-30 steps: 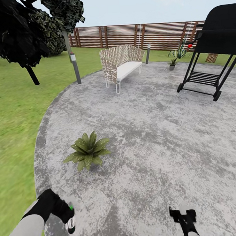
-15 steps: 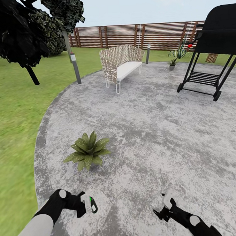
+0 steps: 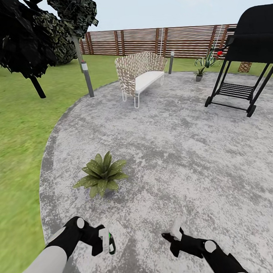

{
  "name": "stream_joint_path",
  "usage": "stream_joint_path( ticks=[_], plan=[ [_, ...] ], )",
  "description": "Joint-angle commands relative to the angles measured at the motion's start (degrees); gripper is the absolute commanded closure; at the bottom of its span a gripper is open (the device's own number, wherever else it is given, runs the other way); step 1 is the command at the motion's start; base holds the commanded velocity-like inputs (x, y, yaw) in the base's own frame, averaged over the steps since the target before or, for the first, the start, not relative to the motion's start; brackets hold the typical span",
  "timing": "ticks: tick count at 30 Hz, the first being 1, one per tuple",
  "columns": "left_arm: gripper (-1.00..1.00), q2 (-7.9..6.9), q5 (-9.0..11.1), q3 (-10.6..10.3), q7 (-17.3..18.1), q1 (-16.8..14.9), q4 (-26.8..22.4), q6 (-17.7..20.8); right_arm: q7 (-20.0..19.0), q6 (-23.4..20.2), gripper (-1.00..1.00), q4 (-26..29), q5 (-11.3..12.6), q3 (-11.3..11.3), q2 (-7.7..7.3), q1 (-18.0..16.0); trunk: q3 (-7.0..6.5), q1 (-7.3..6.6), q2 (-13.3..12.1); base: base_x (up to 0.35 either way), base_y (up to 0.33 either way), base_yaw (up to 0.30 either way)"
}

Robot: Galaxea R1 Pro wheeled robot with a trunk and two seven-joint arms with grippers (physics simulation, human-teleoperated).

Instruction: Pick up the pesticide atomizer in the garden and spray insectifuge to fully cover both potted plants in the garden.

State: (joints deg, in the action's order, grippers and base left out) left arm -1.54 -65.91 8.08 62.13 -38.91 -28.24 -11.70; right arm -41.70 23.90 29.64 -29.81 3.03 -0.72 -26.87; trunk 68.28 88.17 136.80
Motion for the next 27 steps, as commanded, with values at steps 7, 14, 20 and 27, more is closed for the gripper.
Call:
stream_joint_path(
  ticks=[7,14,20,27],
  plan=[
    [1.0,0.92,-1.1,0.4,0.1,0.1,0.0,-0.4,-0.3,0.1,1.0,2.4,-4.6,-4.9,4.63,0.0,0.04,-0.01,0.0,0.0,0.0,0.0],
    [1.0,2.44,-4.1,0.4,0.1,0.1,-0.1,-0.3,-0.4,0.1,1.0,3.5,-4.7,-5.2,6.19,0.0,0.04,-0.01,0.0,0.0,0.0,0.0],
    [1.0,4.45,-5.5,0.4,-0.4,0.1,-0.1,-0.1,-0.4,0.1,1.0,4.3,-4.7,-5.4,6.61,0.0,0.04,-0.01,0.0,0.0,0.0,0.0],
    [1.0,5.65,-5.4,0.5,-1.7,0.1,-0.1,0.1,-0.4,0.1,1.0,4.5,-4.7,-5.5,8.47,0.0,0.04,-0.01,0.0,0.0,0.0,0.0]
  ],
)
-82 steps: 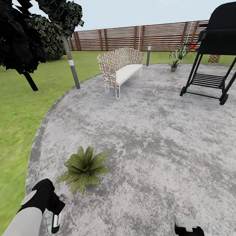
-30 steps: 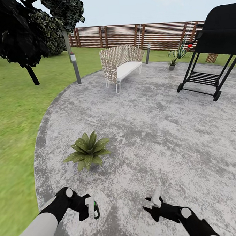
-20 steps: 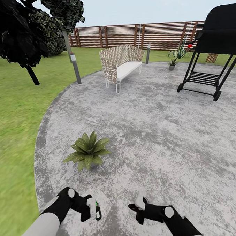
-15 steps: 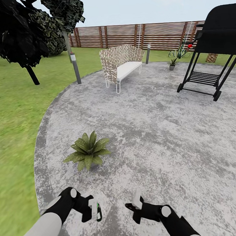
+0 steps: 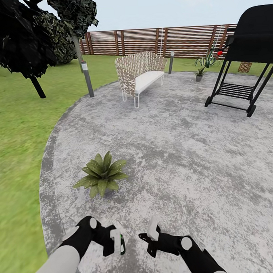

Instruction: Pick up the pesticide atomizer in the garden and spray insectifuge to fully cover both potted plants in the garden.

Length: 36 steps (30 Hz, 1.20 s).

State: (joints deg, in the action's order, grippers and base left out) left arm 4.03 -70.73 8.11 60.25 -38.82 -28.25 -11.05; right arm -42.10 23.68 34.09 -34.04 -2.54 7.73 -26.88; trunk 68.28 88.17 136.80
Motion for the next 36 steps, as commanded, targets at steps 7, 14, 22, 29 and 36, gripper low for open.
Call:
stream_joint_path(
  ticks=[7,14,22,29,36],
  plan=[
    [1.0,1.03,0.0,0.5,-1.6,0.0,-0.1,-0.5,0.0,0.3,1.0,0.8,-0.5,0.1,0.09,0.0,0.04,-0.01,0.0,0.0,0.0,0.0],
    [1.0,2.72,0.2,0.5,-1.7,0.0,-0.2,-0.6,0.0,0.3,1.0,0.8,-0.5,0.1,0.06,0.0,0.04,-0.01,0.0,0.0,0.0,0.0],
    [1.0,3.79,0.3,0.6,-1.7,0.0,-0.2,-0.7,0.0,0.3,1.0,0.8,-0.5,0.1,0.01,0.0,0.04,-0.01,0.0,0.0,0.0,0.0],
    [1.0,4.5,0.3,0.6,-1.2,0.0,-0.1,-1.2,0.0,0.3,1.0,0.8,-0.6,0.1,0.0,0.0,0.04,-0.01,0.0,0.0,0.0,0.0],
    [1.0,5.52,0.7,0.5,-1.0,0.0,-0.1,-1.2,0.0,0.3,1.0,0.7,-0.6,0.2,0.0,0.0,0.04,-0.01,0.0,0.0,0.0,0.0]
  ],
)
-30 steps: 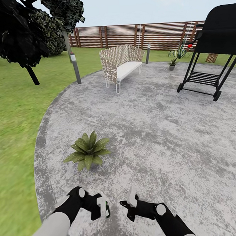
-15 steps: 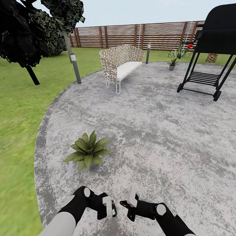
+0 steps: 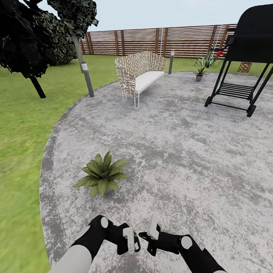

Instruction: Pick up the pesticide atomizer in the garden and spray insectifuge to fully cover both potted plants in the garden.

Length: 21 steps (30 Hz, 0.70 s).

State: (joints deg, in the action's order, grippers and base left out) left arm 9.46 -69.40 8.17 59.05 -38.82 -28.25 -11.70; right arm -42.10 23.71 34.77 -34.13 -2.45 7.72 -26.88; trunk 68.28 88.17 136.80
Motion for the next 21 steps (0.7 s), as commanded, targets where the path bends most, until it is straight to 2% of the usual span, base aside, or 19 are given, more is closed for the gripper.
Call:
stream_joint_path(
  ticks=[1,13,18,21],
  plan=[
    [1.0,0.13,-0.6,0.5,0.1,0.0,-0.1,-0.5,0.0,0.3,1.0,0.1,-0.5,0.1,0.02,0.0,0.04,-0.01,0.0,0.0,0.0,0.0],
    [1.0,0.54,-0.5,0.5,0.3,0.0,0.0,-0.8,0.0,0.3,1.0,0.0,-0.5,0.1,-0.04,0.0,0.04,-0.01,0.0,0.0,0.0,0.0],
    [1.0,0.54,1.1,0.4,0.3,0.1,0.0,-1.1,0.0,0.3,1.0,0.0,-0.5,0.1,-0.07,0.0,0.04,-0.01,0.0,0.0,0.0,0.0],
    [1.0,0.54,1.4,0.4,0.5,0.1,0.0,-1.1,0.0,0.3,1.0,0.0,-0.5,0.1,-0.04,0.0,0.04,-0.01,0.0,0.0,0.0,0.0]
  ],
)
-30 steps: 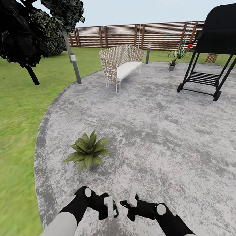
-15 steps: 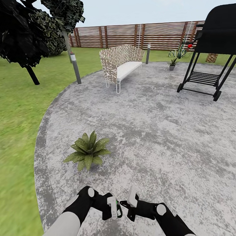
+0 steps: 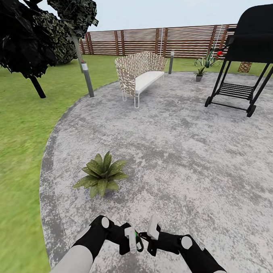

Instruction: Pick up the pesticide atomizer in the garden and spray insectifuge to fully cover both potted plants in the garden.

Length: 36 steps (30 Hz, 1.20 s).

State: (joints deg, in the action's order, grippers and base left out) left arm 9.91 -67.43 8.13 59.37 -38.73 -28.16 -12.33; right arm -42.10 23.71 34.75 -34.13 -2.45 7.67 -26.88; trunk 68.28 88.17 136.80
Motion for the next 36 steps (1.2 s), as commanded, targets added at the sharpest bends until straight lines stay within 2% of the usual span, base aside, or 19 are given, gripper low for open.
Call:
stream_joint_path(
  ticks=[1,11,14,17,36],
  plan=[
    [1.0,0.09,-0.5,0.5,0.2,0.0,-0.1,-0.5,0.0,0.3,1.0,0.1,-0.5,0.1,0.01,0.0,0.04,-0.01,0.0,0.0,0.0,0.0],
    [1.0,0.09,-0.3,0.5,0.1,0.0,1.5,-0.4,0.0,0.3,1.0,0.1,-0.5,0.1,-0.01,0.0,0.04,-0.01,0.0,0.0,0.0,0.0],
    [1.0,0.09,1.9,0.5,0.1,0.1,1.5,-0.5,0.0,0.3,1.0,0.1,-0.5,0.1,-0.02,0.0,0.04,-0.01,0.0,0.0,0.0,0.0],
    [1.0,0.09,2.6,0.5,0.1,0.0,1.5,-0.5,0.0,0.3,1.0,0.1,-0.5,0.1,-0.01,0.0,0.04,-0.01,0.0,0.0,0.0,0.0],
    [1.0,0.09,2.8,0.5,0.1,0.1,1.7,-0.5,0.0,0.3,1.0,0.1,-0.5,0.1,0.01,0.0,0.04,-0.01,0.0,0.0,0.0,0.0]
  ],
)
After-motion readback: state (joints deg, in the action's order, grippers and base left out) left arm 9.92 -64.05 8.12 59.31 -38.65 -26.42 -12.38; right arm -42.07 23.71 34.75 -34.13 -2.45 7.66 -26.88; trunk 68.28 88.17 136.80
